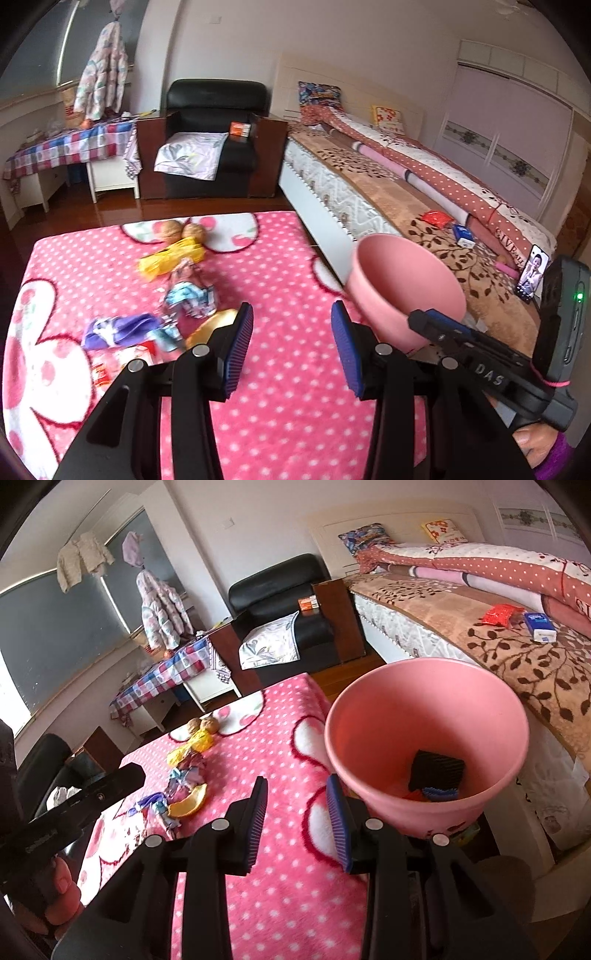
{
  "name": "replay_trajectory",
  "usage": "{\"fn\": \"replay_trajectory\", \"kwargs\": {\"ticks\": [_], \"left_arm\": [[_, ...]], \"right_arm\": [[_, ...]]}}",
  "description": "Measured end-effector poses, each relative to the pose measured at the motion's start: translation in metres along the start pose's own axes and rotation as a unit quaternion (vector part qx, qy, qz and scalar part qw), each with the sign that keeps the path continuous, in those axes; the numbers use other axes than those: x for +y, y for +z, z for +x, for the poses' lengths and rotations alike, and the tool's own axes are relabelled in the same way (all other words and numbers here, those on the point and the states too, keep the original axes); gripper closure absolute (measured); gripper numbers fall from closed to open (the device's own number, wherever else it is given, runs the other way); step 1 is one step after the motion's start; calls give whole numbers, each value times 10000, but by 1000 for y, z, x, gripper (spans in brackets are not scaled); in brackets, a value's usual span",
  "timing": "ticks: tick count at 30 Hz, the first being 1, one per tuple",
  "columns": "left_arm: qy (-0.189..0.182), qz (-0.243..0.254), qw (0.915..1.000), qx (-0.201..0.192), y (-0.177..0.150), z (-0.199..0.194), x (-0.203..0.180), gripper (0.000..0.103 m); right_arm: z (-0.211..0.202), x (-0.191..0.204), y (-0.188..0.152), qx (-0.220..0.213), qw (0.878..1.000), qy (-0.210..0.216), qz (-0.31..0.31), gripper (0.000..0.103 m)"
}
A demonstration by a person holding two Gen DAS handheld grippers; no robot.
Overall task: Collect trash
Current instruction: 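Move both grippers back over the table toward the red snack bag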
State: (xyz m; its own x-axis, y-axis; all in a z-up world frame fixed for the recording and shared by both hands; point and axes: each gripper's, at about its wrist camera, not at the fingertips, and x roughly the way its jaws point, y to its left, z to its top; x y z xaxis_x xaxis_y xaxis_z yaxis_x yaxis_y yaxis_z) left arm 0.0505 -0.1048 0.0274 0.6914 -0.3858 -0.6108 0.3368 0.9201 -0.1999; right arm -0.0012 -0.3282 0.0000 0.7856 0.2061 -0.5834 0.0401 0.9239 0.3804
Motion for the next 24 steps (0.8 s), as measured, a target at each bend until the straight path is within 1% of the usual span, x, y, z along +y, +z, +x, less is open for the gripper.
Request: {"fn": "replay_trajectory", "kwargs": {"ticks": [6, 16, 24], "left_arm": [[273, -122, 9996, 17, -15, -10, 27, 60], [717, -526, 9960, 104, -44, -29, 81, 60], [929, -656, 9932, 250, -60, -31, 99, 60]], "right_arm": [[3, 10, -7, 114, 9998, 103, -87, 69], [13, 22, -16, 304, 9991, 213, -221, 69], [24, 30, -23, 483, 9980, 286, -306, 69]]}}
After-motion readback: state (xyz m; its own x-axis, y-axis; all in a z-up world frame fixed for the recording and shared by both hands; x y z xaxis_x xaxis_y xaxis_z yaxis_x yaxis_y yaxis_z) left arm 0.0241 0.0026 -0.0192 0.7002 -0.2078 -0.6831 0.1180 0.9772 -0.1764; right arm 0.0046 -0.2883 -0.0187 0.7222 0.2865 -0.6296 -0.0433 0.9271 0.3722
